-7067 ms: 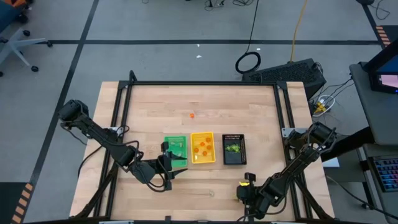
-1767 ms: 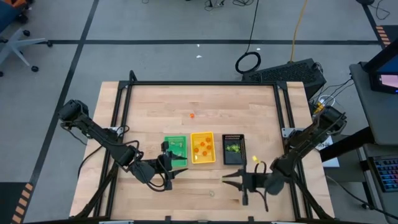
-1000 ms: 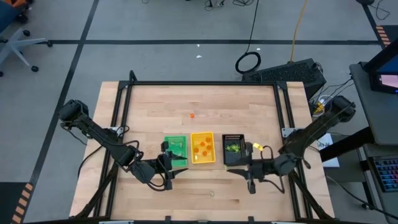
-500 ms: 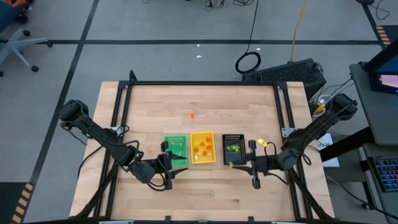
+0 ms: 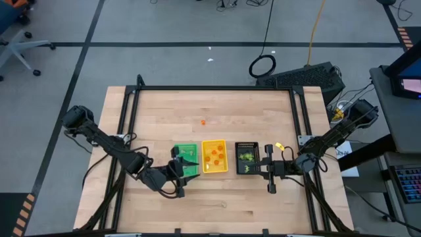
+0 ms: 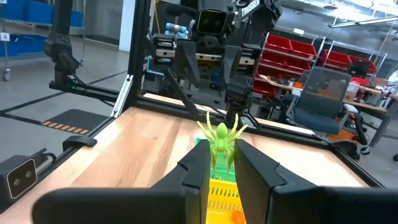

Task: Sort Halloween decoration
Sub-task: Put the green spider toy into the black basket

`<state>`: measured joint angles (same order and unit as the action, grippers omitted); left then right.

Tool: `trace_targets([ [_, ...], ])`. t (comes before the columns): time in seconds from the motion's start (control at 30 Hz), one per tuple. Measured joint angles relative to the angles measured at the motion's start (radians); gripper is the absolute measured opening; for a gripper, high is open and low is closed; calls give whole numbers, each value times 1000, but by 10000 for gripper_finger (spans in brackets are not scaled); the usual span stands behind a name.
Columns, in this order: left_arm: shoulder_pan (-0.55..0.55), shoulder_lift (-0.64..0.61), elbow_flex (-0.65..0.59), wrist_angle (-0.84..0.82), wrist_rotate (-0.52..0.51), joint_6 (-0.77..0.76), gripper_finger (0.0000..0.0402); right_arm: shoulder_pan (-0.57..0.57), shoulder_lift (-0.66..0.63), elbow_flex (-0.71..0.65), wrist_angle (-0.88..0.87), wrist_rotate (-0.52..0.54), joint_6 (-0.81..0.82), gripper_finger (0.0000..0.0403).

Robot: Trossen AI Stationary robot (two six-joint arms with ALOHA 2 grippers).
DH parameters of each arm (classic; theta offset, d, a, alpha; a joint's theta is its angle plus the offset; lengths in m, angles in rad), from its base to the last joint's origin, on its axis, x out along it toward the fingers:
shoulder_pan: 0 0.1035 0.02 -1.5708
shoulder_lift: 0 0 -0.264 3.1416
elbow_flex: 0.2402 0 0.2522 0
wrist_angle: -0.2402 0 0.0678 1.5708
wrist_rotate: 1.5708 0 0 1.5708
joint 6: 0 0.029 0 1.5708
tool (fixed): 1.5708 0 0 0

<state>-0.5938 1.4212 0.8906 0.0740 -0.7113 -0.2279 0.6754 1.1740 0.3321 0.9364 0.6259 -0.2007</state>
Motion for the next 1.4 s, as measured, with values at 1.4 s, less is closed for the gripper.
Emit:
trace_targets([
  [1.4,12,0,0,-4,0,0,184,0,0,0,-6,12,-181,52],
])
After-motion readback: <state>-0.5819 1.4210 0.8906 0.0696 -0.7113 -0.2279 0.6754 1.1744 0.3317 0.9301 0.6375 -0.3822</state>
